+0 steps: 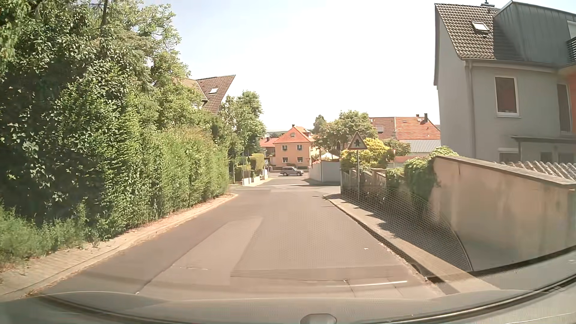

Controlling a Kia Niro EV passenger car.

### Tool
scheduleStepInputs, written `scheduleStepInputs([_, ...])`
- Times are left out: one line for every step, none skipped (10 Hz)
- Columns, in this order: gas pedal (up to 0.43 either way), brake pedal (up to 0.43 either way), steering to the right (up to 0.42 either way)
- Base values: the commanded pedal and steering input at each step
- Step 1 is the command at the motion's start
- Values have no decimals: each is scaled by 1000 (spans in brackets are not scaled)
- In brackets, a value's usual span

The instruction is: Follow the waypoints while adhering to traffic rules and regulations

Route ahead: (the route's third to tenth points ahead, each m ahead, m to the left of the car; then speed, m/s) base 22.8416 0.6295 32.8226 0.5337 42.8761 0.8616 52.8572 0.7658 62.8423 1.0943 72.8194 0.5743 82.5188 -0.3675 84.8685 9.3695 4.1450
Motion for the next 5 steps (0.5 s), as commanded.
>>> scheduleStepInputs([0, 256, 4])
scheduleStepInputs([0, 250, 6])
scheduleStepInputs([0, 226, 7])
scheduleStepInputs([0, 195, 9])
scheduleStepInputs([0, 140, 9])
